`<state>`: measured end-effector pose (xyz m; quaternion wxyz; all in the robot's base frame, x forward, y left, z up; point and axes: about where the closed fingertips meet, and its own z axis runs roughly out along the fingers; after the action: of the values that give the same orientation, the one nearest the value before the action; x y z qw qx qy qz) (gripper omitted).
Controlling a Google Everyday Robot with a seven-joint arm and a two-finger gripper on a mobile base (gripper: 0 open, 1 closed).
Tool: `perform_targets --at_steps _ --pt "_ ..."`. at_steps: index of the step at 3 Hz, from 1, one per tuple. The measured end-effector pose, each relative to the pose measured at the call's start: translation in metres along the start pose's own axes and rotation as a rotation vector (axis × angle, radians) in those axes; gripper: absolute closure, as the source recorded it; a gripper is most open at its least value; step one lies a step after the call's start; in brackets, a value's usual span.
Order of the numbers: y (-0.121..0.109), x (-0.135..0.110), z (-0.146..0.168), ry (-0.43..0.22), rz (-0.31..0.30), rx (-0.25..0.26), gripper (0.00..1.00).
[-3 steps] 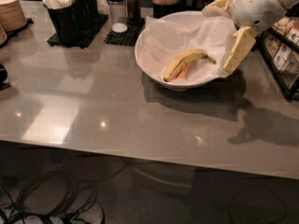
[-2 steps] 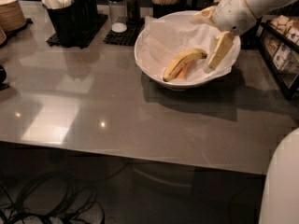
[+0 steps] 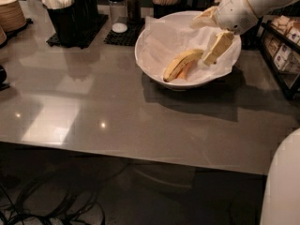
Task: Pick banana from white bowl
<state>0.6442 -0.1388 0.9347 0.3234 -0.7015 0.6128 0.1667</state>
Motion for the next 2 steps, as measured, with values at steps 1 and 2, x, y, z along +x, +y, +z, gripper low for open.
perform_targets --at_steps 1,2 --pt "0.0 0.0 0.0 0.0 0.0 0.0 0.23" --pt "0.0 0.0 0.0001 0.0 0.0 0.0 0.23"
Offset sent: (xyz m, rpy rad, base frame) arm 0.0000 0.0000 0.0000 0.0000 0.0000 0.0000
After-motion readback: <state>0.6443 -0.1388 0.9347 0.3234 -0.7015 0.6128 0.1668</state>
